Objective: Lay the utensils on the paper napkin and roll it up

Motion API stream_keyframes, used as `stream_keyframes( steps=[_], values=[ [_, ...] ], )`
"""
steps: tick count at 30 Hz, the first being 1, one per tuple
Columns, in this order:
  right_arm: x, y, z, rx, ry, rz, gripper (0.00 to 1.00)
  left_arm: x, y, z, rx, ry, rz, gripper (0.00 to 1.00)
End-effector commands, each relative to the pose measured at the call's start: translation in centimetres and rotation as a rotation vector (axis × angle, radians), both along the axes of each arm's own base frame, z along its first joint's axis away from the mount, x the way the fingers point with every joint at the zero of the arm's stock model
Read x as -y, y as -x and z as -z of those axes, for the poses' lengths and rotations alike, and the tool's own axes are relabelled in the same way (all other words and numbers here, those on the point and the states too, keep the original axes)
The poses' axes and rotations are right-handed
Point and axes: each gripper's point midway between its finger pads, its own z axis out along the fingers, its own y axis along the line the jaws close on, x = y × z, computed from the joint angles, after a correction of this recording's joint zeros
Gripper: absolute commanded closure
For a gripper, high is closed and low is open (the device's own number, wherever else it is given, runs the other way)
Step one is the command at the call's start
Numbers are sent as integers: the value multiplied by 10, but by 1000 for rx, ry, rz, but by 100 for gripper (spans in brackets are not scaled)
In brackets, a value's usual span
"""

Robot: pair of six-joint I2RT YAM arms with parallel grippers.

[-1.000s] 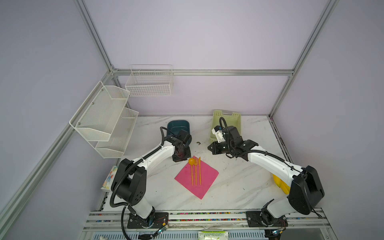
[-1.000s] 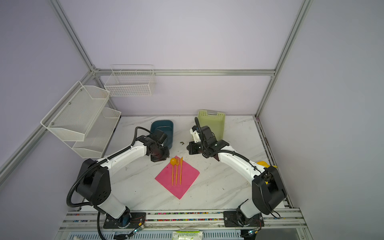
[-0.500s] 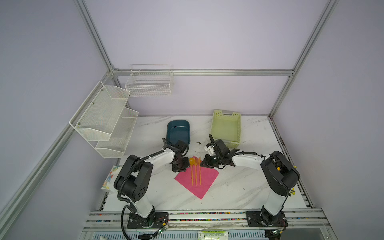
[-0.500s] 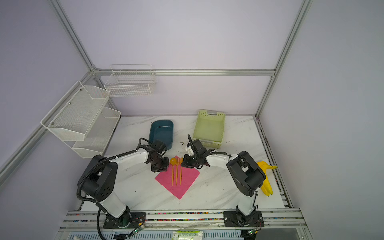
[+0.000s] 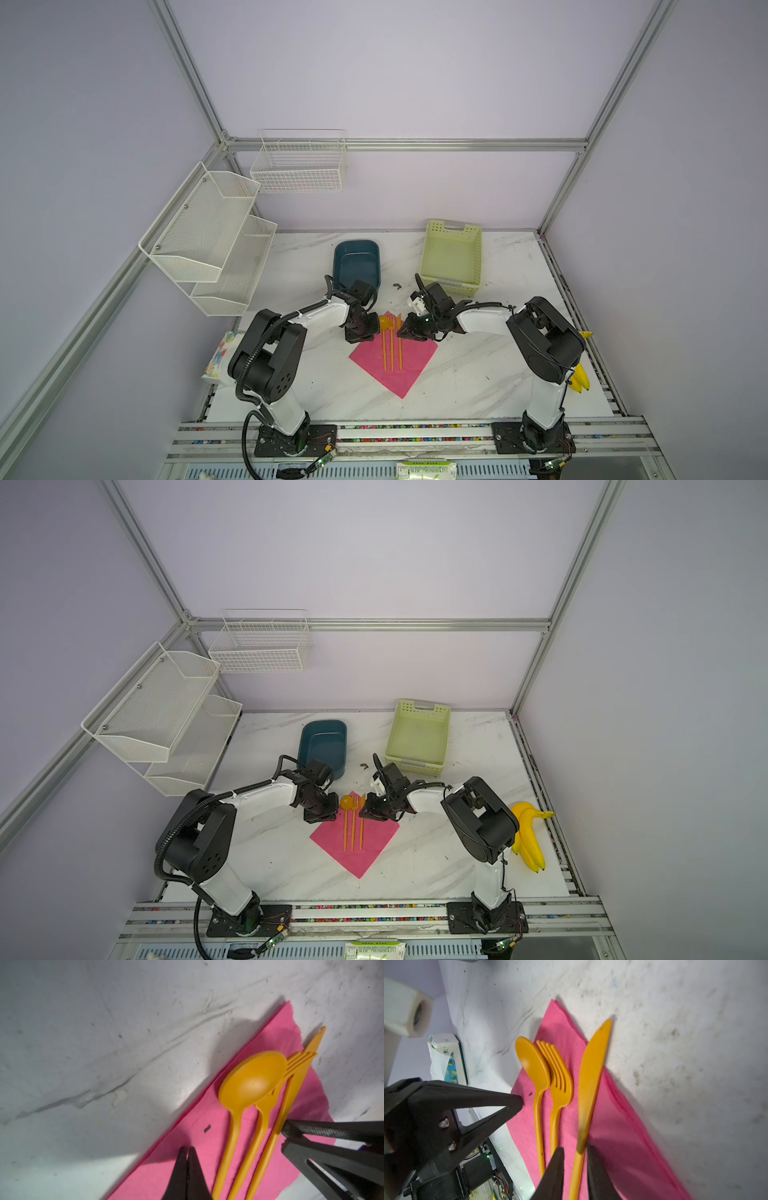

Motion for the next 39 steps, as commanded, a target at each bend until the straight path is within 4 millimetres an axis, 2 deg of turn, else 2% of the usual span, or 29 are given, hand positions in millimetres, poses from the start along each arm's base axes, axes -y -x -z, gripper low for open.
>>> stream_keyframes(
  steps=[1,15,19,23,31,34,39],
  values=[
    [-8,-5,-3,5,-21,2,76,-3,4,5,-6,2,19,100],
    [-12,-4,-9,3,-48,-10,78,-6,5,4,-2,-2,18,100],
    [-5,-11,-29,98,-1,-33,78,-9,2,-2,17,-6,10,100],
    [-3,-11,-47,250,49,-202,77,-13,-2,-10,42,-2,-1,100],
    [17,29,-49,574,251,-689,77,-24,-7,-21,65,9,-27,100],
    [25,53,-45,705,310,-890,77,-28,-8,-22,66,13,-38,100],
    [31,102,-28,762,339,-1174,75,-34,-7,-23,67,19,-51,100]
  ],
)
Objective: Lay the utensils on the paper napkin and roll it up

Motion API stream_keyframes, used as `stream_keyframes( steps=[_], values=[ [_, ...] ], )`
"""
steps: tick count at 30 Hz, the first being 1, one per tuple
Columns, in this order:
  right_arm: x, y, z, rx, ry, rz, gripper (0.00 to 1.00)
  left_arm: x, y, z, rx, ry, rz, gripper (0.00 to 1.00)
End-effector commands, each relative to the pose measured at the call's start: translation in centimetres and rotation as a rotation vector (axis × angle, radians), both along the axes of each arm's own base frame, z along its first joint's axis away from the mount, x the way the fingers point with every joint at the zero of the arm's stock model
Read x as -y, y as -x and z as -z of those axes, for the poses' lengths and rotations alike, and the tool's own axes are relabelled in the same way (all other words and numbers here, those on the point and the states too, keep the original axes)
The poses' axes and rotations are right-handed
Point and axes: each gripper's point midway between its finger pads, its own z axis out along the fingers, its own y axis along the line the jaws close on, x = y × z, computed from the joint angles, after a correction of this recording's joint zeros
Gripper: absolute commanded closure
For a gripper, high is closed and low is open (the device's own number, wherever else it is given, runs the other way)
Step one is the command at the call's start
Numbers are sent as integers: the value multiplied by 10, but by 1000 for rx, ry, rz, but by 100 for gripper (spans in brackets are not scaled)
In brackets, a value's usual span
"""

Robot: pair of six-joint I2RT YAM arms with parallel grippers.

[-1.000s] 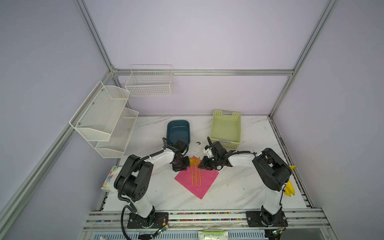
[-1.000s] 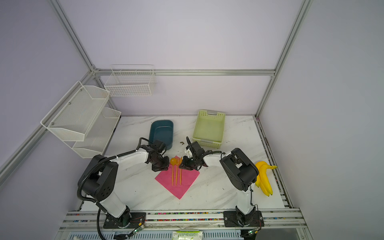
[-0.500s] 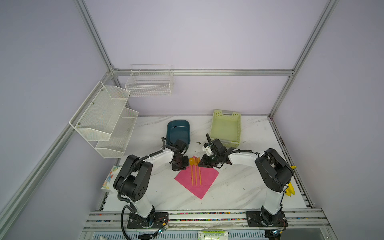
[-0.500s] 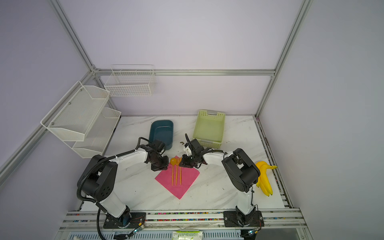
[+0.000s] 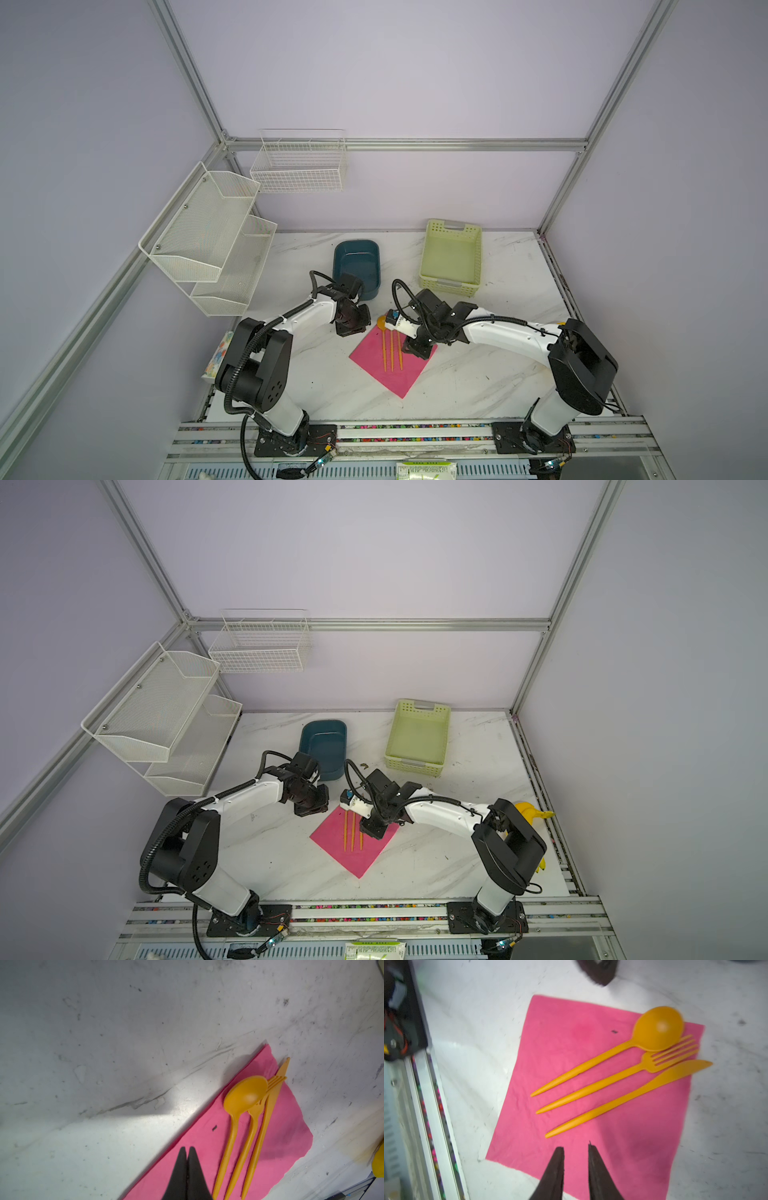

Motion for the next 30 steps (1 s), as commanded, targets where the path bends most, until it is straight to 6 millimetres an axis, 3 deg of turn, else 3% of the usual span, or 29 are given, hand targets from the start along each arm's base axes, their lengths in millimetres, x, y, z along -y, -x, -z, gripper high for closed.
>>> stream_keyframes(
  steps=[1,6,12,24,30],
  values=[
    [18,31,20,87,131,-249,75,-8,10,1,-5,0,14,100],
    [3,60,27,146,154,-365,75,-12,12,1,-7,2,4,100],
    [5,79,42,146,191,-419,75,-15,15,2,-9,4,-1,100],
    [-10,102,51,121,173,-475,71,-14,15,2,-12,10,-4,100],
    [-7,98,63,134,225,-463,70,-15,15,2,-13,9,-6,100]
  ],
)
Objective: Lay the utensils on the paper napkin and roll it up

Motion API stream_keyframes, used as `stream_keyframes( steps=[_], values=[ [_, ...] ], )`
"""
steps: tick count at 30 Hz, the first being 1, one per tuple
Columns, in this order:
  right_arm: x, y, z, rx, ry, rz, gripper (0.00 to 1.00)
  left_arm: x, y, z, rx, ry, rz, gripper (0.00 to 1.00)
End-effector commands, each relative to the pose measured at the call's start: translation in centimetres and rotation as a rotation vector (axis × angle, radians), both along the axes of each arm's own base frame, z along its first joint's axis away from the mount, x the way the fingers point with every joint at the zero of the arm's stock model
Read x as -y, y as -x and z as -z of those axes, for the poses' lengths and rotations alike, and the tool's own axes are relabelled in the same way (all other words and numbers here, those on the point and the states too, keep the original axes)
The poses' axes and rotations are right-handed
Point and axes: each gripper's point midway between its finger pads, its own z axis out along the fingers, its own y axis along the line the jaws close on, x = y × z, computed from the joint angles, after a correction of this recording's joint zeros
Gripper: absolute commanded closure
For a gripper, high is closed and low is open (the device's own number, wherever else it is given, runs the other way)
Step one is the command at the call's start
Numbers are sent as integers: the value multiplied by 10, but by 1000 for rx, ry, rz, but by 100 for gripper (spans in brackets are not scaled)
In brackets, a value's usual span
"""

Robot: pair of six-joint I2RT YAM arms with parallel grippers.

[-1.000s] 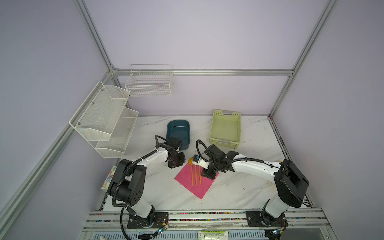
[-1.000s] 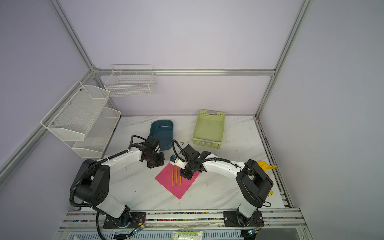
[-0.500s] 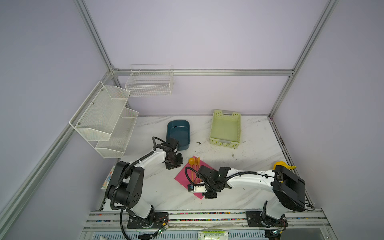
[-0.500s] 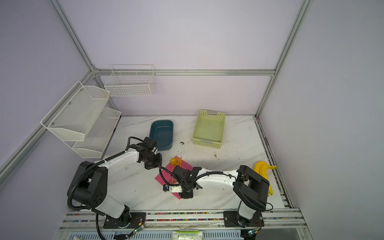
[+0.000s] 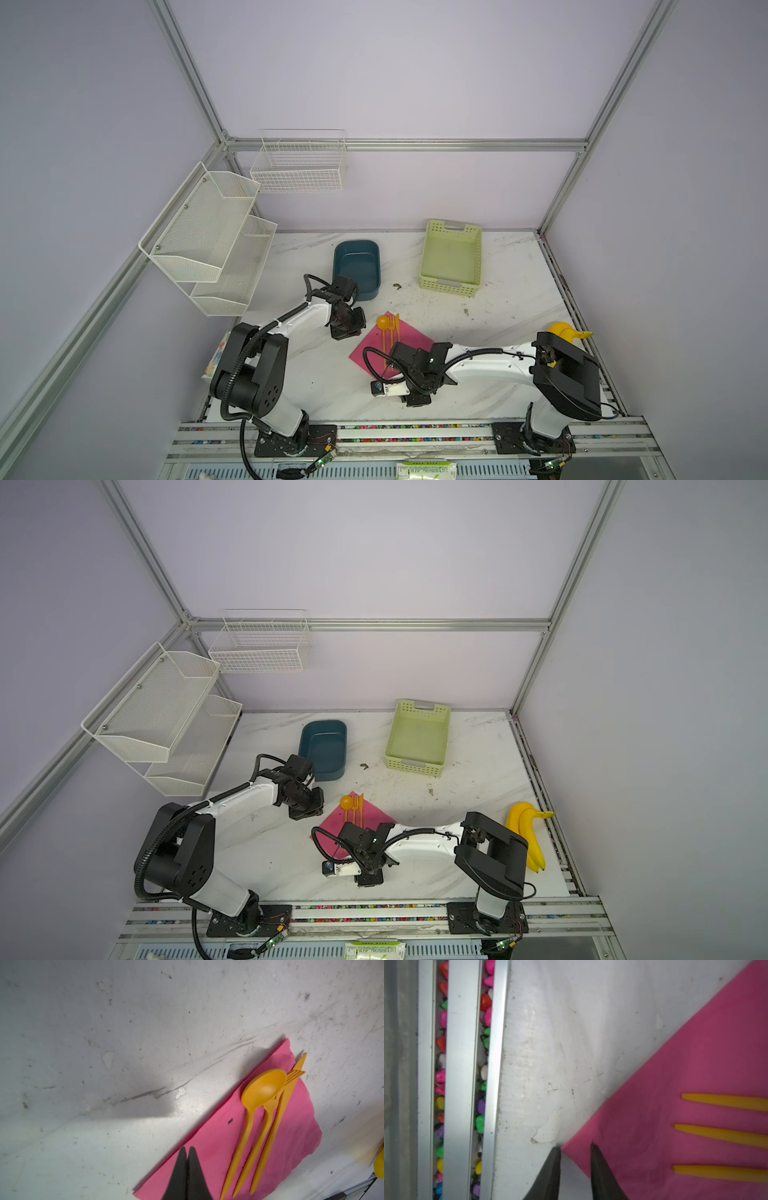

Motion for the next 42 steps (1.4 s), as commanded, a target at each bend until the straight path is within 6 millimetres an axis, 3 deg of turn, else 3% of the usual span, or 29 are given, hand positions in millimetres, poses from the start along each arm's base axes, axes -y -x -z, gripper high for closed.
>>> stream_keyframes(
  steps=[1,8,15,31,42],
  values=[
    [2,-1,10,12,39,-8,70,-2,6,-1,7,13,14,100],
    [5,10,15,-34,69,-31,69,-2,5,-2,8,10,16,100],
    [4,0,12,41,63,-22,73,-2,5,-1,5,11,15,100],
    [-14,-7,-29,78,-46,2,96,2,9,-2,-15,29,41,100],
    [-20,-30,-43,95,-81,46,100,2,23,10,-72,34,67,100]
  ],
)
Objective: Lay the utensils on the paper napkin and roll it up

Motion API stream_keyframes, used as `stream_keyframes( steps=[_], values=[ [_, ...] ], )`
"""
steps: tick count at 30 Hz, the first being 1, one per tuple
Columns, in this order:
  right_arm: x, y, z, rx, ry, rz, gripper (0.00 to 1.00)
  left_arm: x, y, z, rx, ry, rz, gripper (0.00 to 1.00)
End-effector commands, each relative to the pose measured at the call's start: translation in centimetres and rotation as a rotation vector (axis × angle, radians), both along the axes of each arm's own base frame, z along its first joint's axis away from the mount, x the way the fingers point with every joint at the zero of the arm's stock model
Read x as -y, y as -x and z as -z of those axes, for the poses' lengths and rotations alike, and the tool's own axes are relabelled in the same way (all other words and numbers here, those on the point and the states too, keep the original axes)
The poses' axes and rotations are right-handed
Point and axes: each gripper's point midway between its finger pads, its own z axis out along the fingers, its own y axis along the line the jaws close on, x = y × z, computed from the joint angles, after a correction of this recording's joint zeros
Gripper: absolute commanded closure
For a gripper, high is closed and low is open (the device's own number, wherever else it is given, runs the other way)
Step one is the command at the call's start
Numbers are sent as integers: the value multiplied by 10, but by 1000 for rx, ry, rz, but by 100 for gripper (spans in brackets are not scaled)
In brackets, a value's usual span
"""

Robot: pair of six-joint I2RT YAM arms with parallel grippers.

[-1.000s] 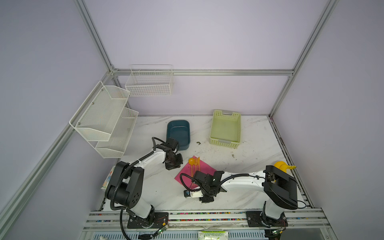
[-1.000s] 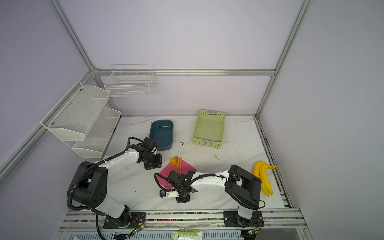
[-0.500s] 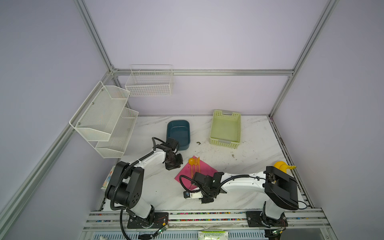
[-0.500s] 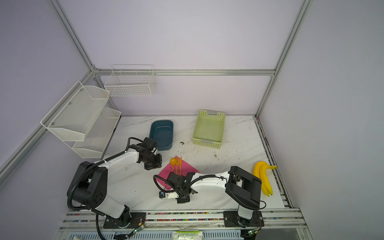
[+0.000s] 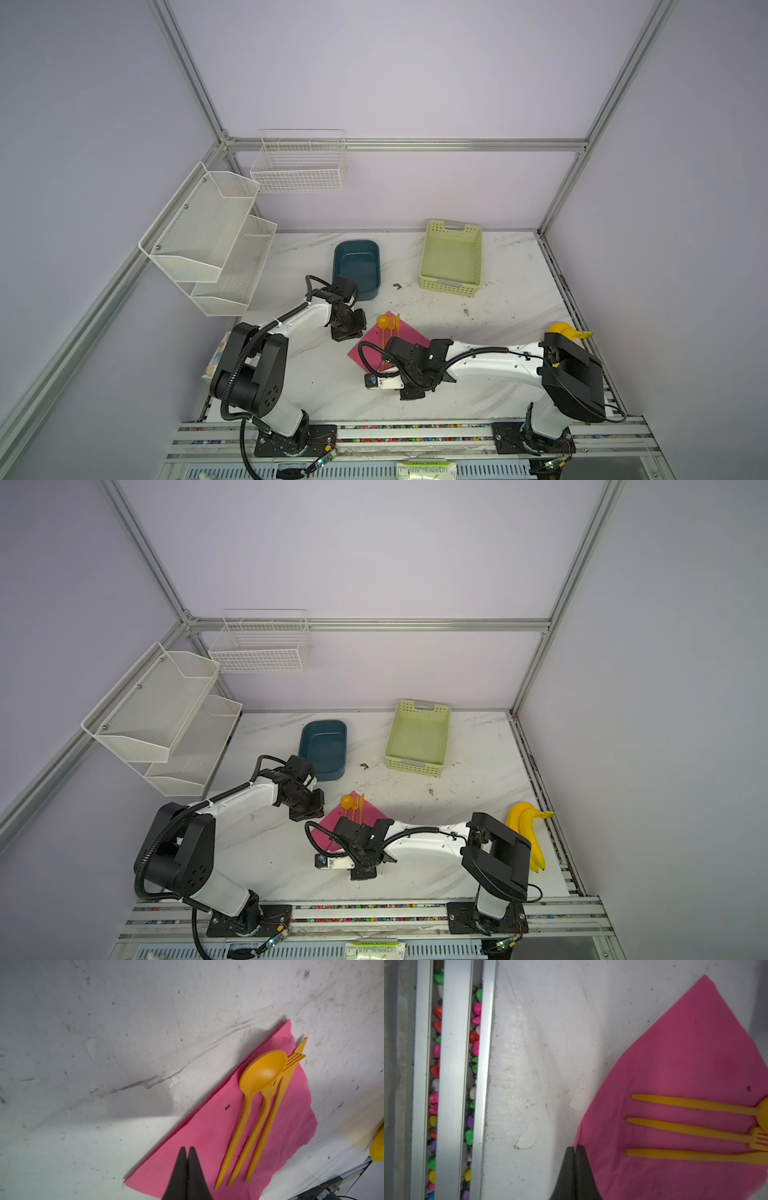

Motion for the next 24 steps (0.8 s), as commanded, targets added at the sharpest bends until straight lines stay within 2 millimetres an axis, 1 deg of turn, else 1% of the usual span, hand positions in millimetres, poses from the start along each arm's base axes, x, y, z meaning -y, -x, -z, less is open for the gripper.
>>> stream_keyframes(
  steps=[1,4,9,19,24],
  values=[
    [-1,-11,-13,8,-19,11,100,-3,15,11,-48,4,23,100],
    [-3,-21,-15,9,-27,28,100,-3,18,14,-60,2,23,100],
    [-6,-39,-22,13,-53,52,100,1,23,19,-84,11,49,100],
    [-4,-66,-12,12,-42,80,100,2,32,26,-117,-6,60,100],
    [-4,-75,-7,7,-44,86,100,0,35,28,-130,-22,63,100]
  ],
)
